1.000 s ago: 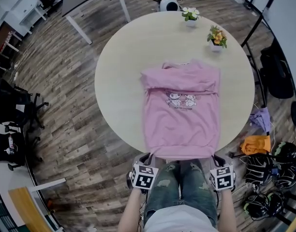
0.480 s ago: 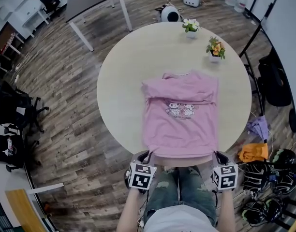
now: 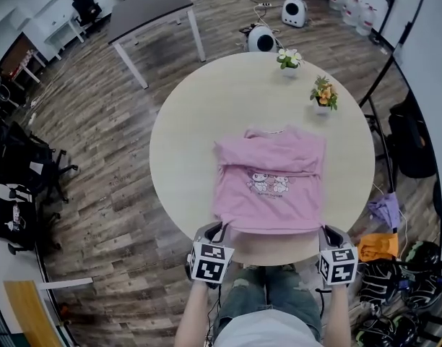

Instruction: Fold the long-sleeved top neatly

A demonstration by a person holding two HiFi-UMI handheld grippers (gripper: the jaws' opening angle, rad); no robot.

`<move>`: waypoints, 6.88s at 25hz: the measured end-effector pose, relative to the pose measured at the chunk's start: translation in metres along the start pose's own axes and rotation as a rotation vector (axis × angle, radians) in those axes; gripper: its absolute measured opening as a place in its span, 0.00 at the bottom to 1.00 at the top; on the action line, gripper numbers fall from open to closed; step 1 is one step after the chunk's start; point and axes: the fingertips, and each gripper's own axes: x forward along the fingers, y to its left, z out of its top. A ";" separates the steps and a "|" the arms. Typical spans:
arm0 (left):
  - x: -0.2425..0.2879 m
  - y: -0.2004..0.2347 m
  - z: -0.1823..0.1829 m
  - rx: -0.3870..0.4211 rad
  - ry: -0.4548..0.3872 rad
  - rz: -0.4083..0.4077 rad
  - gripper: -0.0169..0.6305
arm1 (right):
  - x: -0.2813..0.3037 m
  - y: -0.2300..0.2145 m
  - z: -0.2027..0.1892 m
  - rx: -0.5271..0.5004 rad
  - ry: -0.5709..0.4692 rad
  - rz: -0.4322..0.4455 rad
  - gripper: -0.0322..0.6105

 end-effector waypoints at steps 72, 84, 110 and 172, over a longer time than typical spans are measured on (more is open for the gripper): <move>0.093 0.085 0.198 -0.130 0.034 -0.046 0.09 | 0.119 -0.082 0.218 -0.078 -0.123 0.153 0.12; 0.131 0.106 0.213 -0.144 0.058 -0.074 0.09 | 0.155 -0.089 0.229 -0.022 -0.072 0.126 0.12; 0.229 0.143 0.206 -0.324 0.129 -0.131 0.09 | 0.257 -0.099 0.223 0.068 0.067 0.105 0.13; 0.138 -0.047 0.267 -0.190 -0.192 -0.233 0.14 | 0.146 -0.178 0.197 0.159 -0.102 -0.031 0.34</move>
